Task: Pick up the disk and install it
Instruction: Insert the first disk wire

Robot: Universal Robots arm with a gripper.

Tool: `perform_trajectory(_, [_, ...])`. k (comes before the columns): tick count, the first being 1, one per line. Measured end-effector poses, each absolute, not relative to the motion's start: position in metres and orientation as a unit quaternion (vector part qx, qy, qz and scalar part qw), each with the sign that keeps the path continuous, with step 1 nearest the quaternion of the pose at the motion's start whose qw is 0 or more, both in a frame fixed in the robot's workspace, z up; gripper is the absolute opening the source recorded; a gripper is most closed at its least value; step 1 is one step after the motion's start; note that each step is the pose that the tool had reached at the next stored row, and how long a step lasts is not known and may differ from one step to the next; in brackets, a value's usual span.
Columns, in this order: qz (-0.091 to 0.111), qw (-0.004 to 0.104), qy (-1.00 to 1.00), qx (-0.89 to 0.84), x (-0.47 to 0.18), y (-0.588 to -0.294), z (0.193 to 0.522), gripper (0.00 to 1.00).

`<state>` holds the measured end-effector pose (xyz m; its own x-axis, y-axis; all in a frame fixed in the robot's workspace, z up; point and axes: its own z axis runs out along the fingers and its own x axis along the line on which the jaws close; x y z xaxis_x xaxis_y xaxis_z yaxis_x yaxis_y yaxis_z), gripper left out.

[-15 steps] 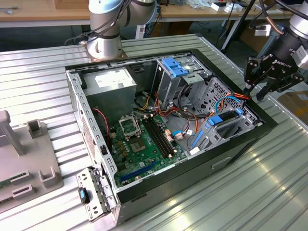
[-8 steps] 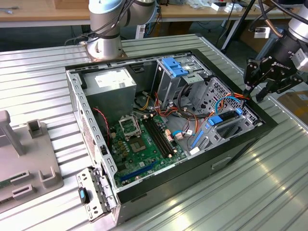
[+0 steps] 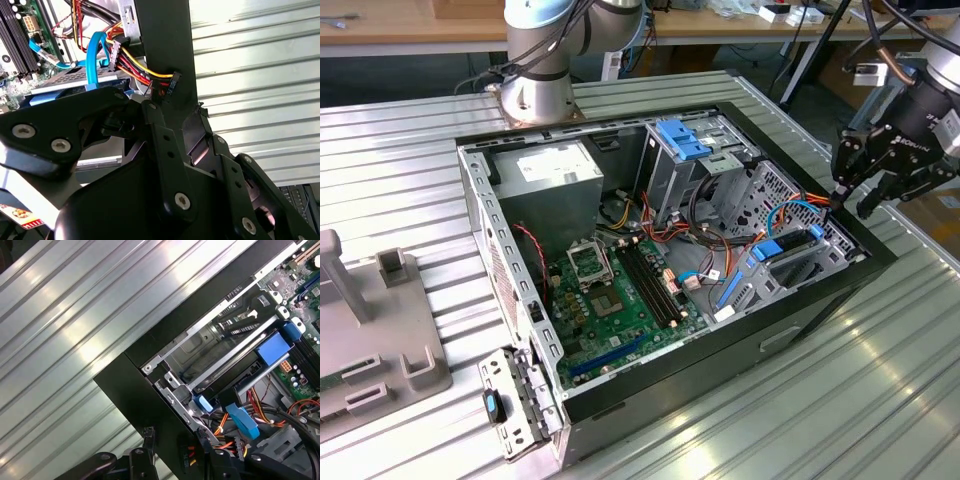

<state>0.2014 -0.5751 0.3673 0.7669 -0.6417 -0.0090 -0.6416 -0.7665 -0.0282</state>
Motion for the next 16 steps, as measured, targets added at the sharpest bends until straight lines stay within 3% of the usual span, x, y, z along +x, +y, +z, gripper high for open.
perform_trajectory(13, [-0.001,0.014,0.341,-0.94,0.2014,-0.5714,0.3669,0.44])
perform_trajectory(15, [-0.001,0.014,0.341,-0.94,0.2014,-0.5714,0.3669,0.29])
perform_trajectory(16, [-0.001,0.014,0.341,-0.94,0.2014,-0.5714,0.3669,0.29])
